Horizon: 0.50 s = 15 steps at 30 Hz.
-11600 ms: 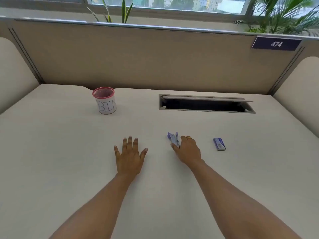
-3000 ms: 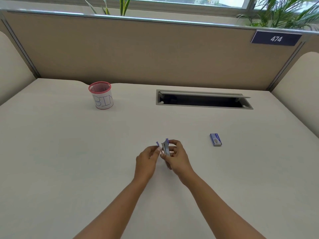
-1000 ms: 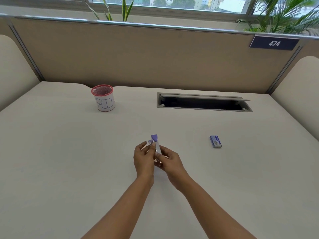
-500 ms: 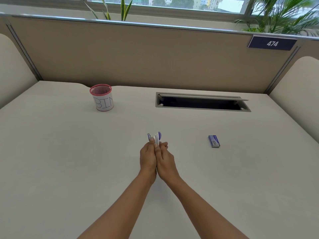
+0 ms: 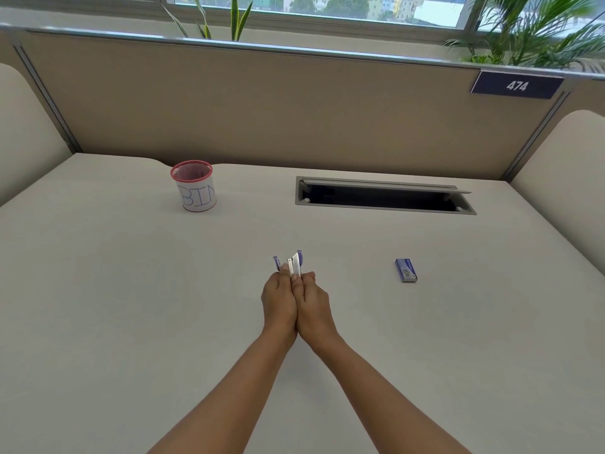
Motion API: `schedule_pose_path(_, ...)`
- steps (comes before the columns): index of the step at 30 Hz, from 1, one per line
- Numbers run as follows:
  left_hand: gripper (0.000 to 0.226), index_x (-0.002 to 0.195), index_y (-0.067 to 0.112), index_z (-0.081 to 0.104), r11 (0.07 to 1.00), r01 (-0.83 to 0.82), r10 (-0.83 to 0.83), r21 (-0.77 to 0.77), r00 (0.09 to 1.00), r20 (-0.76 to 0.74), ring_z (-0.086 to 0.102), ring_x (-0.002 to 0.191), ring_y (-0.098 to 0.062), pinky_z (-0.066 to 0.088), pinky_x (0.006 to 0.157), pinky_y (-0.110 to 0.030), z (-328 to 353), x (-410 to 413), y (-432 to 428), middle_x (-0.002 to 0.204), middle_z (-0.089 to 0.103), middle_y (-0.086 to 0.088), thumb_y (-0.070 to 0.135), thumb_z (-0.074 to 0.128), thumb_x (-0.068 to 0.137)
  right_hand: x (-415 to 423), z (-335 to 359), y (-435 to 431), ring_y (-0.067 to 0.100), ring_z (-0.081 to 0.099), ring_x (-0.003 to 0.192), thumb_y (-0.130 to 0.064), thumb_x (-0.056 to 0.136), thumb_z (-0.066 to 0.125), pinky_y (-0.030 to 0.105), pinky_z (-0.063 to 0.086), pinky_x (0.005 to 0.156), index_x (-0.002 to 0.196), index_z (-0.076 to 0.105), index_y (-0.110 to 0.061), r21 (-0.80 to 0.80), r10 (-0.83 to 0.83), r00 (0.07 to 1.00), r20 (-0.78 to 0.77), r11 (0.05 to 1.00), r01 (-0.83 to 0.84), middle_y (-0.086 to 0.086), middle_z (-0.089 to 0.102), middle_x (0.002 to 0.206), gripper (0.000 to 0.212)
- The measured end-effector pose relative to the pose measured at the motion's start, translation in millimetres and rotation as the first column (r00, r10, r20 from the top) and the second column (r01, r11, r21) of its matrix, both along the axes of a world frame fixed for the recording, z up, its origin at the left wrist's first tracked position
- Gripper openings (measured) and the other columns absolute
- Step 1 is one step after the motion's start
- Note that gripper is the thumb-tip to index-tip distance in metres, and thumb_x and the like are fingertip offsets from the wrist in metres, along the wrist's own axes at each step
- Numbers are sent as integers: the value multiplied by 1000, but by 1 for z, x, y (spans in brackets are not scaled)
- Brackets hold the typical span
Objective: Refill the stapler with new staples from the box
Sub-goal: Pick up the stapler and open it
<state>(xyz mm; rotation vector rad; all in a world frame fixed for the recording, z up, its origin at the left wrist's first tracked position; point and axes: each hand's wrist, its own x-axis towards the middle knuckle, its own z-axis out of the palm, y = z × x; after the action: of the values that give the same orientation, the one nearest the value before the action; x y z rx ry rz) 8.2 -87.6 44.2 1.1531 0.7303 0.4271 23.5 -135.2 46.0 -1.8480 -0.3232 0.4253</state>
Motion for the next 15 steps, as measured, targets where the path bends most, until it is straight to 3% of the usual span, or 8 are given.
schedule_pose_path(15,33,85,17,64,1000,-12,11,-19,1000,-21,67,92,-27,51,83,-38,-3,0,0,99,71,-16,34,38,97,-1,3,-1,22,56,76,-30,99,33,32,44,69,86,43,-5,-16,1,1000,-27,1000,-1,11,60,84,30)
